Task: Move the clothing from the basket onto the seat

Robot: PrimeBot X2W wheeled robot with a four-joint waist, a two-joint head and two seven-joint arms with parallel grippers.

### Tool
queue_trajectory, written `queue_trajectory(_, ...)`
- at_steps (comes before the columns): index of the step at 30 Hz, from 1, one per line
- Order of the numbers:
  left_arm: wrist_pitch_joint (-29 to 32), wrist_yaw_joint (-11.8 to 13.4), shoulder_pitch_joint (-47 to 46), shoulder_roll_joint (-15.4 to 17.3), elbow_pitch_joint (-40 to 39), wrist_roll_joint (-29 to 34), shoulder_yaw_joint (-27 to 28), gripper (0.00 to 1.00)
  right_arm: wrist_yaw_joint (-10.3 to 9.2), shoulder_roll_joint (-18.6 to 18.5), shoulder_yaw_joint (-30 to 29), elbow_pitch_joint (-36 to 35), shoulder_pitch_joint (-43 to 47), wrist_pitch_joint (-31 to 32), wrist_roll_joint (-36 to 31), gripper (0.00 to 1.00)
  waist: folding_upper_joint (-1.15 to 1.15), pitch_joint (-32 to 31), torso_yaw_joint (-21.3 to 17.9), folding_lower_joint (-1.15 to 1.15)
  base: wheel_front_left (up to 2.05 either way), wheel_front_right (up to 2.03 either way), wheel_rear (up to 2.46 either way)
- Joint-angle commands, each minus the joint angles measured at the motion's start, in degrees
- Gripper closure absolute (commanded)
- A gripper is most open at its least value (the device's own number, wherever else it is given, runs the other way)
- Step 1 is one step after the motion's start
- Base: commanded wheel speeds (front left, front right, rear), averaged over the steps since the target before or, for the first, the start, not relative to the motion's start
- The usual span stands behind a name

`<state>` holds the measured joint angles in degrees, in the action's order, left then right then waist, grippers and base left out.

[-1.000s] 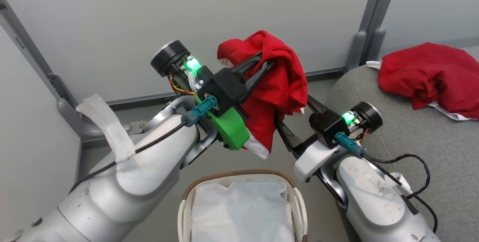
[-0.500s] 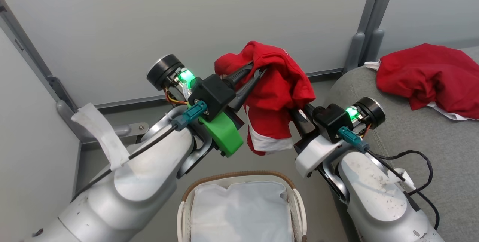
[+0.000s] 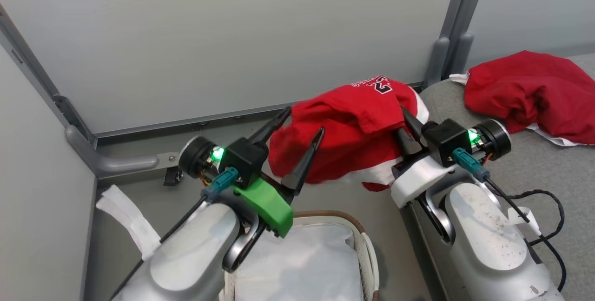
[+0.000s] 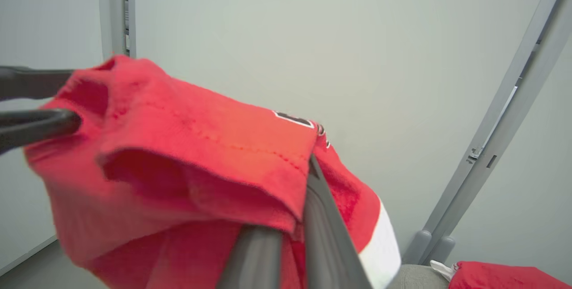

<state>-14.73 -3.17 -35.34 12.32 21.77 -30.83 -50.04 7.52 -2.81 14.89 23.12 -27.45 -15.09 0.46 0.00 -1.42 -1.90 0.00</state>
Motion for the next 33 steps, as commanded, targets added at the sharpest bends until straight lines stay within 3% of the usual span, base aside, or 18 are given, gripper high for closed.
queue_trajectory(1, -0.39, 0.53, 2.19, -0.42, 0.46, -0.50, 0.73, 0.00, -0.06, -0.17, -1.07, -0.27, 1.15, -0.11, -0.79, 1.00, 0.00, 0.16, -0.12, 0.00, 0.00, 0.00, 0.00)
queue_trajectory(9, -0.48, 1.08, 12.15, -3.04, 0.61, 0.67, 6.26, 0.00, -0.06, -0.15, -5.58, -0.76, 3.07, -0.11, -2.42, 1.00, 0.00, 0.88, -1.01, 0.00, 0.00, 0.00, 0.00)
queue_trajectory(23, -0.49, -1.87, 21.37, -7.08, 1.69, 7.05, 14.46, 0.00, -0.06, -0.17, -10.87, -1.44, 5.69, -0.11, -3.10, 1.00, 0.00, 2.08, -2.70, 0.00, 0.00, 0.00, 0.00)
queue_trajectory(33, -0.43, -3.36, 21.42, -8.56, 1.29, 10.51, 17.73, 0.00, -0.07, -0.15, -13.91, -2.63, 4.42, -0.11, -4.82, 1.00, 0.00, 5.28, -11.64, 0.00, 0.00, 0.00, 0.00)
